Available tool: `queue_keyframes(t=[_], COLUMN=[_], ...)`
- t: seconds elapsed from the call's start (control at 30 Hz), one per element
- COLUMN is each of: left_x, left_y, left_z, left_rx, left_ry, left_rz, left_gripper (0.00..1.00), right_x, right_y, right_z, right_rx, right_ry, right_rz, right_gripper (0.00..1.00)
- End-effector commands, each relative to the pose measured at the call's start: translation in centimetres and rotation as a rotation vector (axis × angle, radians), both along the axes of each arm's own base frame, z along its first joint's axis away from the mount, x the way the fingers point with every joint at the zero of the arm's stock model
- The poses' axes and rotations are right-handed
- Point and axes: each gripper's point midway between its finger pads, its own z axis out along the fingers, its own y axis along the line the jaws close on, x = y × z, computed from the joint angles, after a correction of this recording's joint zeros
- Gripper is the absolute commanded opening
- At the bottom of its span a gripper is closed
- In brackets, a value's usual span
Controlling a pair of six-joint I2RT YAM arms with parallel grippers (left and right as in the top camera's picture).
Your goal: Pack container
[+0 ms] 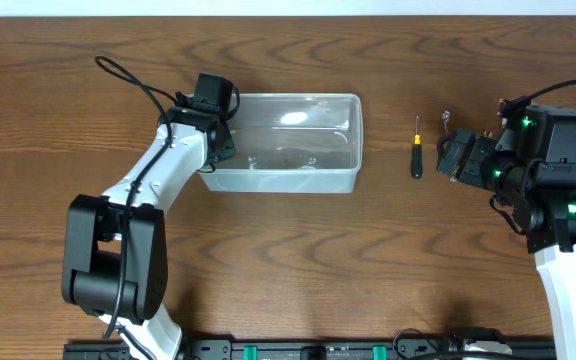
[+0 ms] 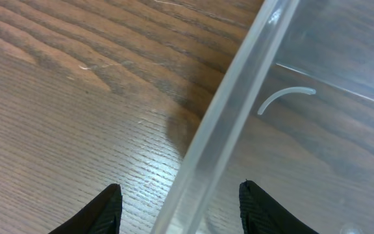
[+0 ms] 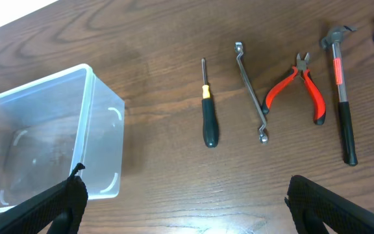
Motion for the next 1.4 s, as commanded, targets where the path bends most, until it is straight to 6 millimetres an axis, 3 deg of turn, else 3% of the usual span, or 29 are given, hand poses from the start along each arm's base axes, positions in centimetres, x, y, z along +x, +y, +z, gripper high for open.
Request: queue_keyframes(t=[0.0,0.13,0.17,0.37,0.57,0.7,1.03,1.13,1.23,1.37], left_x=[0.0,0.0,0.0,0.0,0.0,0.5,2.4,2.4,2.2,2.1], left_y=[-0.2,-0.3,-0.2,-0.3,-0.4,-0.5,-0.7,-0.7,-0.7,-1.2], left_z=[0.8,0.8,0.8,0.8,0.9,2.4,13.0,14.9,14.7,12.6], left_rx=[-0.024,-0.025,-0.025,-0.028,-0.032,-0.025,0.068,0.134,0.218,0.262], left_ry=[-0.02,-0.02,-0.02,-0.018,-0.021,-0.053,-0.318,-0.355,-0.316,-0.236], left_rz=[0.004,0.004,0.005,0.003,0.002,-0.04,-0.304,-0.417,-0.563,-0.714], left_gripper=[0.27,0.4,0.52,0.65,0.66,0.66,0.66,0.66,0.66,0.66], right_x=[0.1,0.1,0.1,0.1,0.1,0.1,-0.1,-0.4,-0.7,-0.9], right_y=[-0.1,-0.1,-0.1,-0.1,-0.1,-0.1,-0.1,0.0,0.0,0.0], right_z=[0.7,0.7,0.7,0.7,0.7,0.7,0.5,0.2,0.0,-0.2], right_rx=[-0.004,-0.004,-0.004,-0.004,-0.004,-0.004,-0.004,-0.003,-0.003,-0.003], right_ry=[-0.019,-0.019,-0.019,-0.019,-0.019,-0.018,-0.008,0.01,0.028,0.037], right_rz=[0.008,0.008,0.008,0.008,0.008,0.008,0.008,0.008,0.008,0.008], right_gripper=[0.99,0.99,0.99,0.99,0.99,0.99,0.99,0.99,0.99,0.99])
